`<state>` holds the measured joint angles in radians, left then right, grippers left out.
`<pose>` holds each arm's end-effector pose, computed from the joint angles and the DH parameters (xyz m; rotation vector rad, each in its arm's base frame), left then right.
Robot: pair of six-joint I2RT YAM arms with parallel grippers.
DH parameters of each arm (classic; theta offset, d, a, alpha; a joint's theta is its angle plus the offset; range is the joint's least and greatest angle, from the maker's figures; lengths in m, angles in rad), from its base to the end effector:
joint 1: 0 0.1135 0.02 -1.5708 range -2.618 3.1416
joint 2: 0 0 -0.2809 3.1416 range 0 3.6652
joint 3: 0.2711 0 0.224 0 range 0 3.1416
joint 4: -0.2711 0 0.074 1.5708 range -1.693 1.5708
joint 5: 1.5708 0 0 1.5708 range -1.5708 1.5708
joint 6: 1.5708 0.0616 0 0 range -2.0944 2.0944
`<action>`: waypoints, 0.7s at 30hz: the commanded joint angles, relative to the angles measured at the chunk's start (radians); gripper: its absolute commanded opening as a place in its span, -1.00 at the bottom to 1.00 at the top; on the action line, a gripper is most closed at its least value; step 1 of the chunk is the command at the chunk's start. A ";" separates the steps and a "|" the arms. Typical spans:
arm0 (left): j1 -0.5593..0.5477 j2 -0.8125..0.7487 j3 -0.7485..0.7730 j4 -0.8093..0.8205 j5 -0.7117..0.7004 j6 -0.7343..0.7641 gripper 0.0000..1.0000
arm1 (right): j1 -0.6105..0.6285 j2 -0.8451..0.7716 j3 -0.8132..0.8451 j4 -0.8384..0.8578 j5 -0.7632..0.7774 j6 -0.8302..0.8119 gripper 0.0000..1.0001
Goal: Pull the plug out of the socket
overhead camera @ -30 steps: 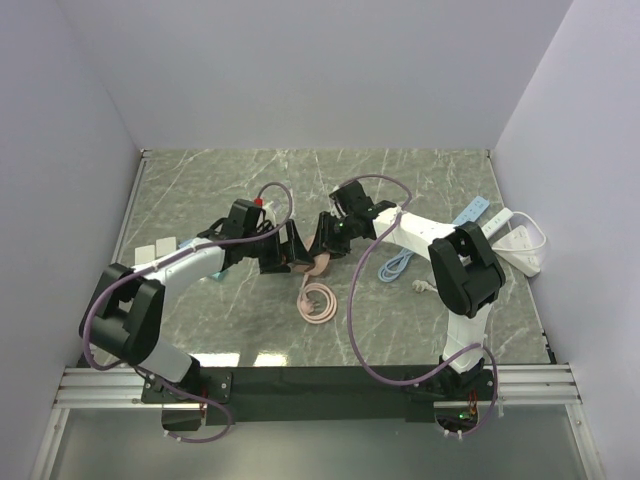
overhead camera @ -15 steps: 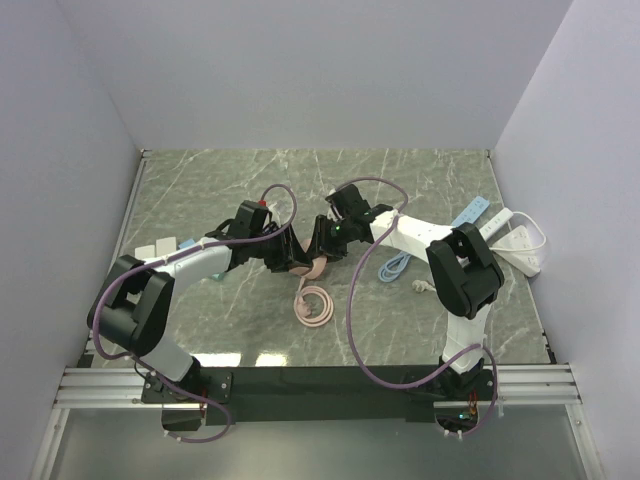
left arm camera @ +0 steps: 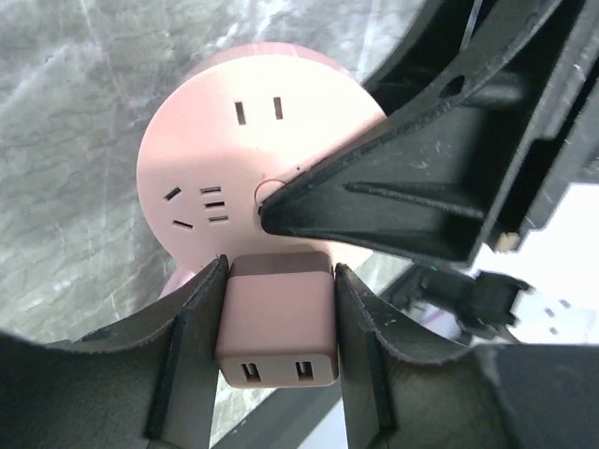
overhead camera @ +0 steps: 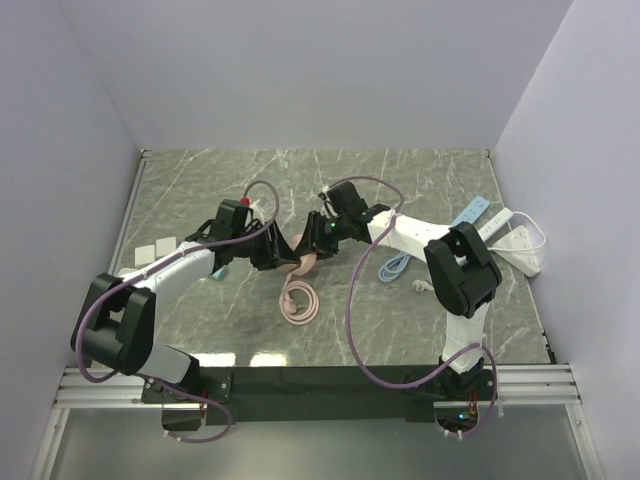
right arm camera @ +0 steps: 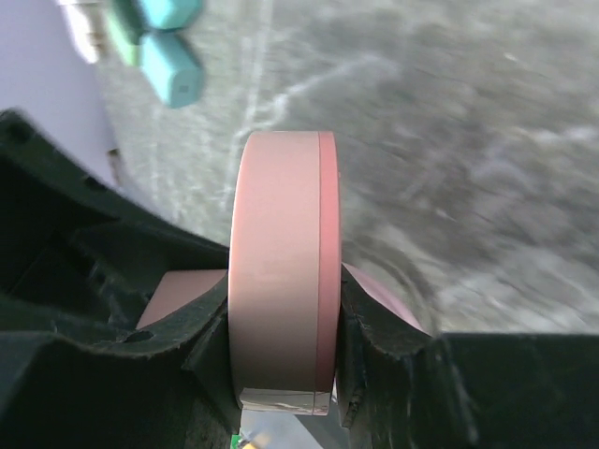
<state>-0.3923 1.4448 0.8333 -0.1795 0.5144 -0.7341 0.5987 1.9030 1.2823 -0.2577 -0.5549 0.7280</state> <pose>0.2523 -0.1372 0.2266 -0.1602 2.5302 -1.1136 0.3144 0.2538 0.2051 -0.1015 2.6889 1.1952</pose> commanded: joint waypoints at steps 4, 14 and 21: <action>0.128 -0.069 -0.017 0.009 0.216 0.082 -0.99 | -0.076 0.019 -0.043 -0.041 0.116 -0.107 -1.00; 0.239 0.012 0.176 -0.296 -0.109 0.229 -0.99 | -0.077 -0.027 -0.017 -0.087 0.136 -0.153 -1.00; 0.459 0.138 0.207 -0.270 -0.215 0.216 -0.99 | -0.082 -0.085 -0.089 -0.063 0.113 -0.151 -1.00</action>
<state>-0.0044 1.5444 1.0321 -0.4313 0.3790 -0.5339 0.5144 1.8809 1.2278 -0.3134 -0.4755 0.6247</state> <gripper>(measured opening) 0.489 0.410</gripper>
